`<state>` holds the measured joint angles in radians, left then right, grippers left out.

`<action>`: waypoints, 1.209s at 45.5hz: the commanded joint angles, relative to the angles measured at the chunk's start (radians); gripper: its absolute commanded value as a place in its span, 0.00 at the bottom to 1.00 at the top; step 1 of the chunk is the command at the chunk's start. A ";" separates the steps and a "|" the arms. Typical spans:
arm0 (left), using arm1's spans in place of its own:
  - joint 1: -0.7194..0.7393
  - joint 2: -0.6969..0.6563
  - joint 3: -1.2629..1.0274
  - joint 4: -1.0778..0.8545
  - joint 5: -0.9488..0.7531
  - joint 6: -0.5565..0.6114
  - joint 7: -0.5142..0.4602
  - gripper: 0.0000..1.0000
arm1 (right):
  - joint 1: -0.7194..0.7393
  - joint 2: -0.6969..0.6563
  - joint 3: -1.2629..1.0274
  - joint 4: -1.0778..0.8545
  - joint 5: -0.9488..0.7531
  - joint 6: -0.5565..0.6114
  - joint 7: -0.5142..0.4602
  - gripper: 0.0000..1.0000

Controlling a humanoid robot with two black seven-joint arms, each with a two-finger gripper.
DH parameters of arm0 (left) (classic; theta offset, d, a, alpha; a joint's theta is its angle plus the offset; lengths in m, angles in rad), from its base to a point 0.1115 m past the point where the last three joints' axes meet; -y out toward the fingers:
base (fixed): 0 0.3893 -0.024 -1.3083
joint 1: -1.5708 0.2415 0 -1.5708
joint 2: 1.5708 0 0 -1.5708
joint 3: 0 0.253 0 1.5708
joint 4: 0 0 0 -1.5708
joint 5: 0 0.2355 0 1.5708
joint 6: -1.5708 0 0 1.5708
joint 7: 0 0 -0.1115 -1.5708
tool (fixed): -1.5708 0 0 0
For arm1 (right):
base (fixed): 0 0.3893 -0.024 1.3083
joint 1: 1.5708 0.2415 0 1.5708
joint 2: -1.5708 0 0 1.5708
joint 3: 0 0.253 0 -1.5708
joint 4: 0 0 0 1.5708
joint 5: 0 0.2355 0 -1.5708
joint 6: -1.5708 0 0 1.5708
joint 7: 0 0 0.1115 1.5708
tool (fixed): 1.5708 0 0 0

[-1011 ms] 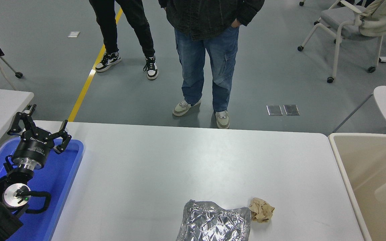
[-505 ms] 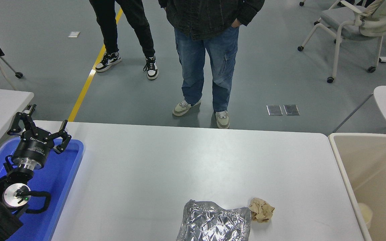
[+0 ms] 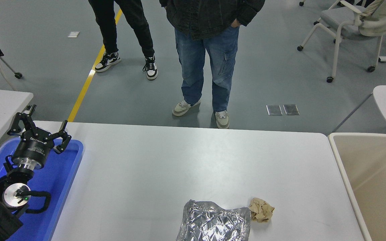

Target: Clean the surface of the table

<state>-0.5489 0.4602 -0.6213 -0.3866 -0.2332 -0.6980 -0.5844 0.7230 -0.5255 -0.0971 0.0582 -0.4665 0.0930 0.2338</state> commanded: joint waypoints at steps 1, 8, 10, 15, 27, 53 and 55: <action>0.000 0.000 0.000 0.000 0.000 0.000 0.000 1.00 | 0.092 -0.036 0.100 0.063 0.000 -0.003 -0.001 0.99; 0.001 0.000 0.000 0.000 0.000 0.000 0.000 1.00 | 0.095 -0.048 0.217 0.084 0.002 0.001 -0.001 0.99; 0.000 0.000 0.000 0.000 0.000 0.000 0.000 1.00 | 0.095 -0.054 0.258 0.107 0.002 0.001 -0.002 0.99; 0.001 0.000 0.000 0.000 0.000 0.000 0.000 1.00 | 0.101 -0.074 0.365 0.167 0.003 -0.004 -0.007 0.99; 0.000 0.000 0.000 0.000 0.000 0.000 0.000 1.00 | 0.131 -0.110 0.482 0.264 0.337 0.002 -0.085 0.99; 0.000 0.000 0.000 0.000 0.000 0.000 0.000 1.00 | 0.121 -0.143 0.537 0.509 0.677 -0.010 -0.169 0.99; 0.000 0.000 0.000 0.000 0.000 0.000 0.000 1.00 | 0.116 -0.142 0.543 0.520 0.689 -0.016 -0.169 0.99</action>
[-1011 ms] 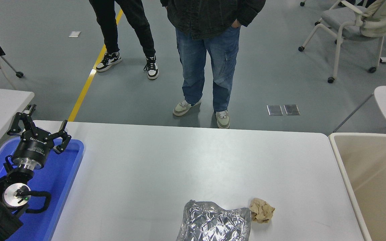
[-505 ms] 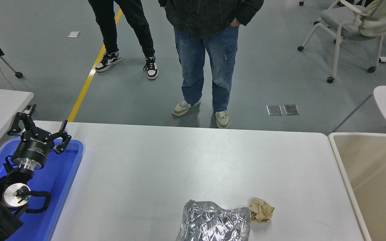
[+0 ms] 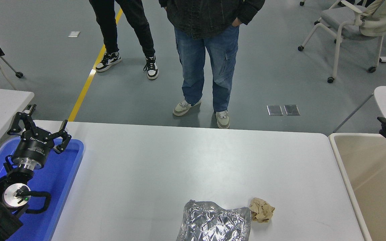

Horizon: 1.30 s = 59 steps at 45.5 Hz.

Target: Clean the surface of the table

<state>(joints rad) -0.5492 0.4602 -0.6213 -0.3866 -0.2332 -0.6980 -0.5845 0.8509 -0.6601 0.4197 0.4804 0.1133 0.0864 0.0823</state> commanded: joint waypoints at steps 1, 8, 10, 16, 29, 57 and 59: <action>0.000 0.000 0.000 0.000 0.000 0.000 0.000 1.00 | -0.015 -0.006 0.031 0.099 0.114 -0.014 -0.019 0.99; 0.000 0.000 0.000 0.000 0.000 0.000 0.000 1.00 | -0.041 0.013 0.033 0.099 0.100 -0.023 -0.019 0.99; 0.002 0.000 0.000 0.000 0.000 0.000 0.000 1.00 | -0.043 0.013 0.025 0.101 0.097 -0.014 -0.019 0.99; 0.000 0.000 0.000 0.000 0.000 0.000 0.000 1.00 | -0.038 -0.003 -0.054 0.130 0.091 -0.002 -0.015 0.99; 0.002 0.000 0.000 0.000 0.000 0.000 0.000 1.00 | -0.021 -0.058 -0.188 0.153 0.046 0.003 -0.012 0.99; 0.000 0.000 0.000 0.000 0.000 0.000 0.000 1.00 | 0.339 -0.288 -0.711 0.406 -0.314 0.119 -0.013 0.99; 0.000 0.000 0.000 0.000 0.000 0.000 0.000 1.00 | 0.341 -0.299 -0.711 0.406 -0.323 0.130 -0.013 0.99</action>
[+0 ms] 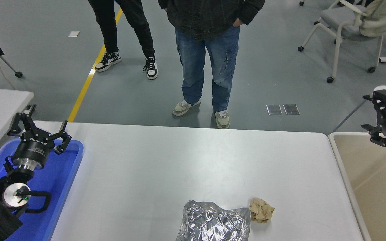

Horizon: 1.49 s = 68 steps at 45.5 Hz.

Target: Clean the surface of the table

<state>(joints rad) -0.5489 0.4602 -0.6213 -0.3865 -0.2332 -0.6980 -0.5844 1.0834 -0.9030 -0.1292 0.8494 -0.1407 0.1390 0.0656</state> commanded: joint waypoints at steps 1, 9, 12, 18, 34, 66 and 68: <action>0.000 0.000 0.000 0.000 0.000 0.000 0.000 1.00 | 0.110 -0.059 -0.164 0.037 -0.077 0.085 0.003 0.99; 0.000 0.000 0.000 0.000 0.000 0.000 0.000 1.00 | 0.131 -0.045 -0.201 0.037 -0.353 0.090 0.003 0.99; 0.000 0.000 0.000 0.000 0.000 0.000 0.000 1.00 | 0.139 -0.028 -0.202 0.036 -0.515 0.088 0.003 0.99; 0.000 0.000 0.000 0.000 0.000 0.000 0.000 1.00 | 0.173 -0.004 -0.204 0.039 -0.720 0.090 0.005 0.99; 0.000 0.000 0.000 0.000 0.000 0.000 0.000 1.00 | 0.337 0.044 -0.320 0.355 -0.859 0.140 0.005 0.99; 0.000 0.000 0.000 0.000 0.000 0.000 0.000 1.00 | 0.388 0.443 -0.463 0.416 -0.912 0.142 0.005 0.99; 0.000 0.000 0.000 0.000 0.000 0.000 0.000 1.00 | 0.394 0.461 -0.477 0.416 -0.918 0.142 0.005 0.99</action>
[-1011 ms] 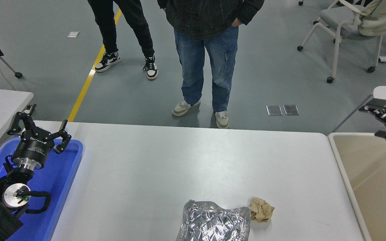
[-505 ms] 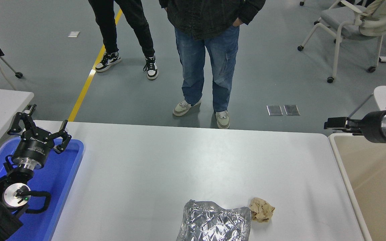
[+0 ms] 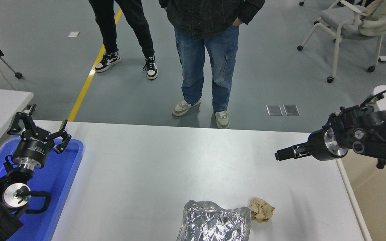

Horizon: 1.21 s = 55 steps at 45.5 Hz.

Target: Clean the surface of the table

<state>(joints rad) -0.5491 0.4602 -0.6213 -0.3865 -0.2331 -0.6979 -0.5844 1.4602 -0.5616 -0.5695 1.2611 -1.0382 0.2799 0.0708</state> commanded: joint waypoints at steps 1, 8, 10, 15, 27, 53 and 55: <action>0.000 0.000 0.000 0.000 0.000 0.000 0.000 1.00 | 0.019 0.129 -0.042 0.003 -0.023 0.001 0.000 0.99; 0.000 0.000 0.000 0.000 0.000 0.000 0.000 1.00 | 0.040 0.189 -0.052 -0.016 -0.026 0.001 0.000 0.99; 0.000 0.000 0.000 0.000 0.000 0.000 0.000 1.00 | 0.043 0.198 -0.053 -0.017 -0.026 0.001 0.000 0.99; 0.000 0.000 0.000 0.000 0.000 0.000 0.000 1.00 | 0.046 0.233 -0.055 -0.016 -0.025 0.001 0.000 0.99; 0.000 0.000 0.000 0.000 0.000 0.000 0.000 1.00 | 0.037 0.305 -0.070 -0.017 -0.028 0.008 0.001 0.99; 0.000 0.000 0.000 0.000 0.000 0.000 0.000 1.00 | -0.044 0.120 -0.053 0.001 -0.022 0.007 -0.002 0.99; 0.000 0.000 0.000 0.000 0.000 0.000 0.000 1.00 | -0.050 0.079 -0.050 0.010 -0.017 0.005 -0.002 0.99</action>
<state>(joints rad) -0.5492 0.4602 -0.6213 -0.3866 -0.2332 -0.6980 -0.5845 1.4457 -0.3424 -0.6336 1.2435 -1.0673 0.2880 0.0699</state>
